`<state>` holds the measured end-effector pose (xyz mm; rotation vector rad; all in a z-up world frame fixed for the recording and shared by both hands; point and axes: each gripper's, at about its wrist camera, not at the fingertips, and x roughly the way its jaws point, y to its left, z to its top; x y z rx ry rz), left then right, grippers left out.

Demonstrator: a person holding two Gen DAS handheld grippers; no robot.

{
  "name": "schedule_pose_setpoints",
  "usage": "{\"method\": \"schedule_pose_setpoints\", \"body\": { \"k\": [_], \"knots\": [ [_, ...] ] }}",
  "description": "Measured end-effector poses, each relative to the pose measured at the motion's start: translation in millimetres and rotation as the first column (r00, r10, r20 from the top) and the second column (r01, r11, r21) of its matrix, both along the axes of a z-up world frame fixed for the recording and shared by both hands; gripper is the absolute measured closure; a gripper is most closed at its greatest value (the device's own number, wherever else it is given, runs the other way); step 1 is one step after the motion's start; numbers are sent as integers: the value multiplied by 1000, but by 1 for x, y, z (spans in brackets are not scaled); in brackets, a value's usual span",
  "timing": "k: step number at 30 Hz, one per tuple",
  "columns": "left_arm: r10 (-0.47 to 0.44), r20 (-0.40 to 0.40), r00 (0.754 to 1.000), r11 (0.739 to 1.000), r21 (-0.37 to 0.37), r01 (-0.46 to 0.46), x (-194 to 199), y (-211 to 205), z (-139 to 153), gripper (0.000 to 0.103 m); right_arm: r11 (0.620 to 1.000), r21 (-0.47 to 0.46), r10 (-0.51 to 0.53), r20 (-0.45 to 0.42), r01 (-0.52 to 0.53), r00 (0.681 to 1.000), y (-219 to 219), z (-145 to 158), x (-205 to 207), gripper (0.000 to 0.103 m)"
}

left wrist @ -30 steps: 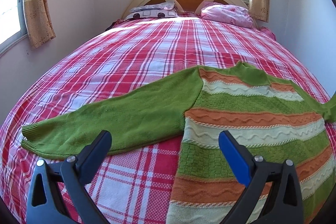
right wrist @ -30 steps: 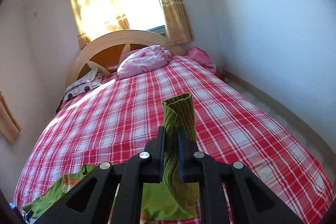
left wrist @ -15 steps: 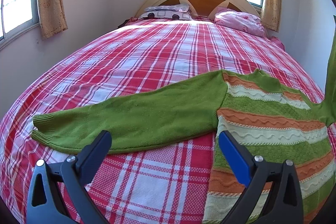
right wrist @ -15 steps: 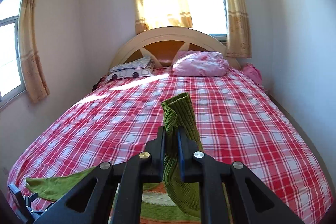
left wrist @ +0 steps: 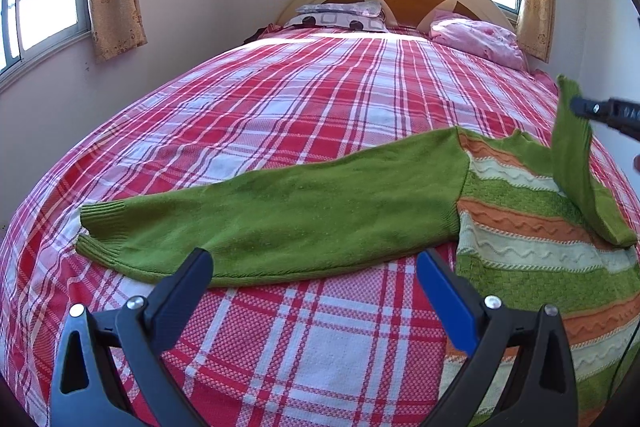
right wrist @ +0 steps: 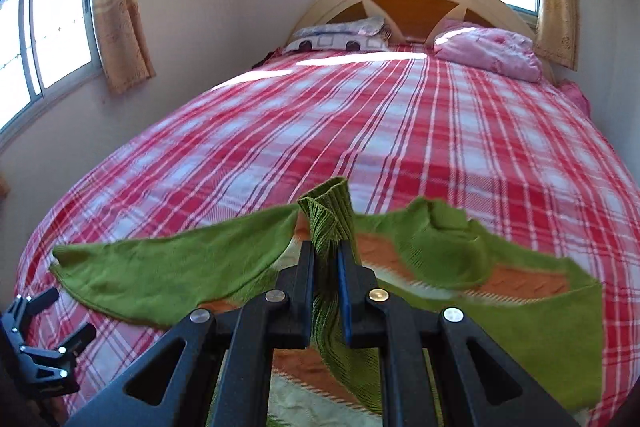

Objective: Fold small clothes
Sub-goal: 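Lift the cuff with the right tool and fold the sleeve across the sweater body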

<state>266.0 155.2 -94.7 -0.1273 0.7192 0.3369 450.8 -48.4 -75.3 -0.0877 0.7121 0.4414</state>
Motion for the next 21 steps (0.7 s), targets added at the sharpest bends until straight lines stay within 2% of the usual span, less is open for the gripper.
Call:
{"method": "schedule_pose_setpoints", "body": {
  "k": [2,4,6,7,9,11,14,16,19,21],
  "knots": [
    [2,-7,1000,1000,0,-2,-1,2,-3,0,999,-46,21,-19,-22,1000,13,-27,-2,93],
    [7,-17,1000,1000,2,-7,-2,4,-5,0,998,-51,34,-43,-37,998,18,-41,-4,92],
    [13,-21,1000,1000,4,-13,-3,7,-7,0,996,-40,80,-86,-84,993,22,-53,-3,86],
    [17,-23,1000,1000,6,-17,-4,8,-7,0,994,-39,102,-102,-106,990,25,-53,-5,70],
    [29,-26,999,999,16,-28,-6,12,-8,0,987,-14,157,-126,-160,980,25,-52,-12,50],
    [40,-28,999,999,20,-39,-8,18,-8,0,986,9,168,-92,-168,981,15,-40,-23,50],
    [78,-52,996,997,27,-76,-11,32,-13,0,993,43,109,-75,-106,991,-7,-28,-26,50],
    [98,-70,993,995,39,-95,-15,42,-19,0,998,25,59,-87,-57,995,-16,-28,-22,50],
    [123,-84,989,992,46,-119,-21,55,-24,0,1000,7,27,-121,-26,992,-15,-41,-11,50],
    [144,-87,986,989,39,-141,-27,65,-24,0,999,13,47,-198,-45,979,-3,-57,-3,51]
  ]
}}
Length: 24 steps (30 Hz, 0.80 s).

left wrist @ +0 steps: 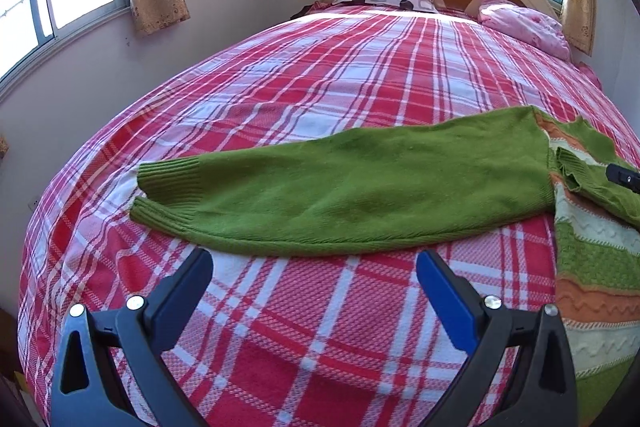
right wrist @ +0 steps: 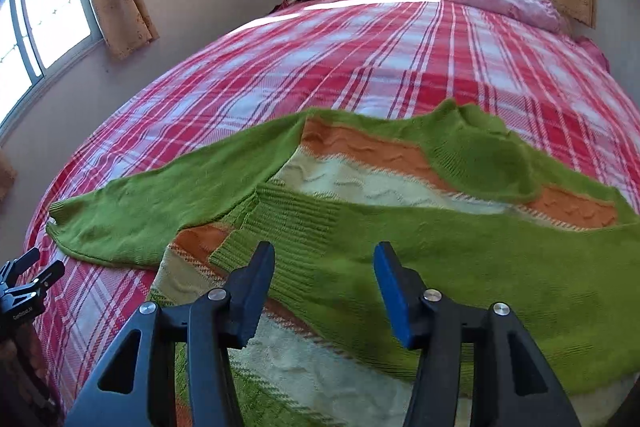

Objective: Fold small clothes
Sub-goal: 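Lift the cuff with the right tool and fold the sleeve across the sweater body, then open the right tool to release the cuff while the left tool approaches the other sleeve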

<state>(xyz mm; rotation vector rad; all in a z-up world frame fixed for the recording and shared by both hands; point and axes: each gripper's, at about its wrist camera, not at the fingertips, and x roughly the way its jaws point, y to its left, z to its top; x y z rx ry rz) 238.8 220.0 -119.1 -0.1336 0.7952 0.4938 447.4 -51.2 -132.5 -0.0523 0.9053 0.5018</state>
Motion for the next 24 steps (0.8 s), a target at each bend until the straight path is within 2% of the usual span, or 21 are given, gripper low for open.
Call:
{"method": "schedule_pose_setpoints", "body": {
  "k": [1,3,5,8,11,14,16,18,19,20,24],
  "knots": [
    [13,0,1000,1000,-2,-13,-2,4,0,0,1000,6,27,-50,-27,998,9,-9,2,51],
    [44,8,999,999,5,-44,-9,15,2,0,999,-29,45,-10,-46,999,23,-11,-4,51],
    [71,8,997,997,7,-71,-15,27,3,0,994,27,108,-42,-106,993,33,-11,-8,51],
    [107,10,994,994,14,-107,-22,43,3,0,987,-16,157,-8,-157,988,44,-6,-18,53],
    [144,-5,990,989,13,-144,-28,58,-3,0,994,16,108,35,-109,994,31,6,-19,53],
    [181,-16,983,983,0,-182,-34,72,-9,0,998,-60,-2,111,9,994,20,13,-16,53],
    [192,-15,981,981,-5,-192,-37,78,-11,0,994,-84,-59,51,63,997,15,4,-6,53],
    [204,-17,979,979,1,-204,-37,82,-13,0,998,-64,-31,-36,29,999,19,-13,0,52],
    [204,-16,979,979,2,-204,-36,82,-13,0,995,-99,-14,18,16,1000,26,-14,-5,52],
    [208,-18,978,978,7,-208,-35,82,-13,0,993,-114,9,25,-7,1000,34,-15,-9,52],
    [201,-17,979,980,13,-201,-31,84,-13,0,993,-84,88,3,-87,996,58,-15,-18,52]
  ]
}}
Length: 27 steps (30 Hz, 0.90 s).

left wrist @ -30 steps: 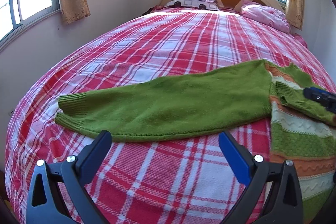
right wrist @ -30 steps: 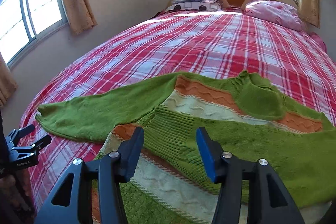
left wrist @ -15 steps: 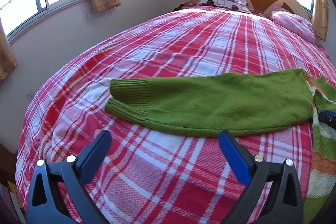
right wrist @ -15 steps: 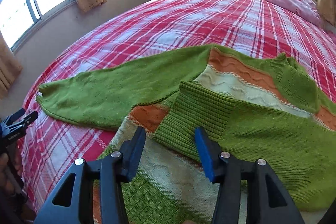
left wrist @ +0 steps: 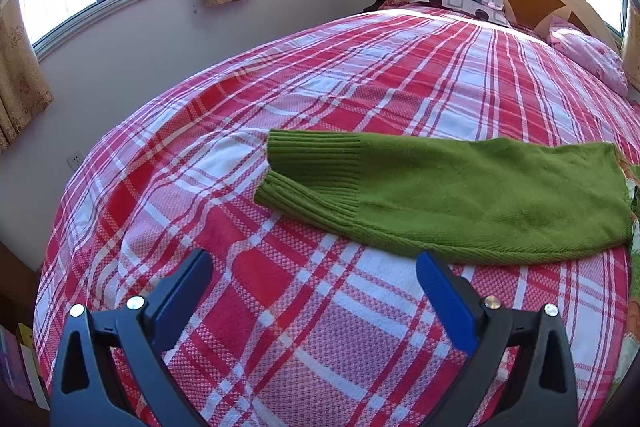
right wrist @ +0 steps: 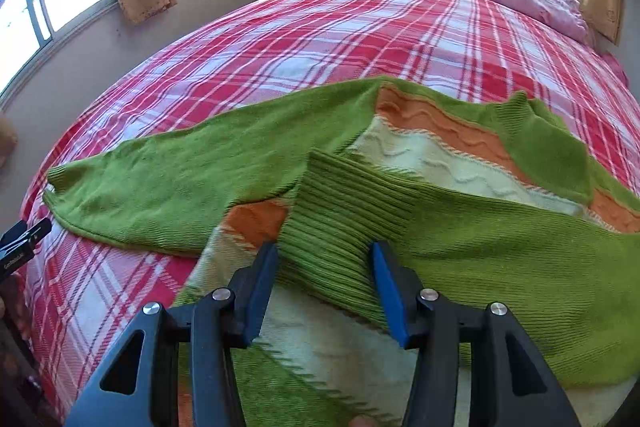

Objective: Fold small clothes
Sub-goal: 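Open the right tool to release the cuff while the left tool approaches the other sleeve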

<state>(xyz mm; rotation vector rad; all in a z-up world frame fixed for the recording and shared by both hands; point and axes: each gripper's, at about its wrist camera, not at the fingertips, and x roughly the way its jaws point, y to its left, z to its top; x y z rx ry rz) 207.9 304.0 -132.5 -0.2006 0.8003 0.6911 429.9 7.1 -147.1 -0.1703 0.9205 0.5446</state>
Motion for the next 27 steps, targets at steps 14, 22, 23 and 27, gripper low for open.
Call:
{"method": "schedule_pose_setpoints", "body": {
  "k": [14,22,23,27],
  "knots": [
    [2,-38,999,1000,-29,-3,11,11,-13,0,999,-25,22,44,-21,999,17,-7,-10,51],
    [91,62,994,968,-240,-73,-2,36,-12,2,998,-64,23,86,-18,996,21,-9,-16,51],
    [103,85,991,961,-267,-77,-6,40,-11,4,998,-56,22,83,-18,996,20,-9,-15,51],
    [144,149,978,938,-335,-87,-16,45,-6,13,999,-49,23,86,-18,996,18,-9,-16,51]
  ]
}}
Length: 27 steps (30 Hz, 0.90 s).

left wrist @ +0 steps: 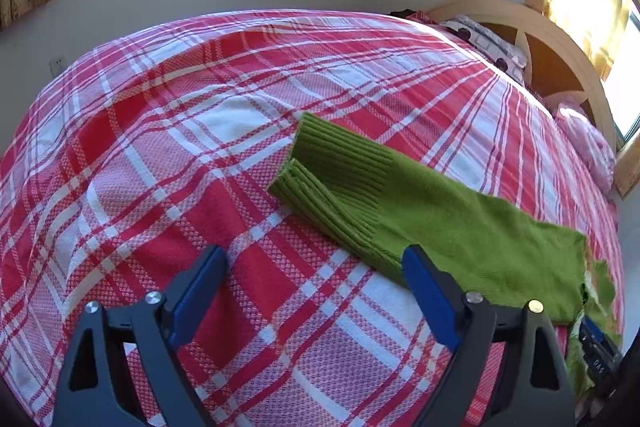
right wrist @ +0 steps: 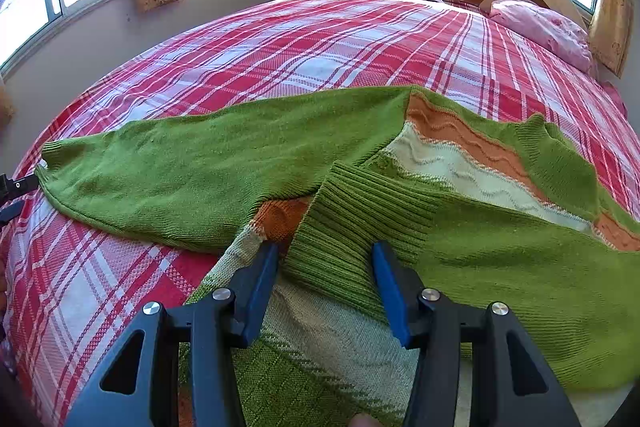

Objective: Fold small clothes
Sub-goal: 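Open the right tool to release the cuff while the left tool approaches the other sleeve, then close the left tool on the other sleeve cuff and lift it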

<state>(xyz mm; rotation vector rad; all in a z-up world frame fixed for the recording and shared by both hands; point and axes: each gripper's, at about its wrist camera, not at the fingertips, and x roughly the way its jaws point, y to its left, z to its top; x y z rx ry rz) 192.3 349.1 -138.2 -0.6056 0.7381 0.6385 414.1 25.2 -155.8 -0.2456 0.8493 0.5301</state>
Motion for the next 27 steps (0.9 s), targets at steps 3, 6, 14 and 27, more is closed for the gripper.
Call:
{"method": "schedule_pose_setpoints", "body": {
  "k": [3,6,14,27],
  "knots": [
    [0,30,1000,999,-53,1,3,3,0,16,1000,-8,0,8,0,1000,1,0,-1,51],
    [19,39,999,998,-62,-16,11,6,-1,17,1000,-6,1,9,-1,1000,1,0,-1,51],
    [35,5,999,999,26,-35,34,9,-5,56,1000,-9,0,15,0,1000,0,0,-2,51],
    [-50,28,998,979,200,43,35,-20,30,98,1000,0,0,12,0,1000,-1,0,-2,51]
  ]
}}
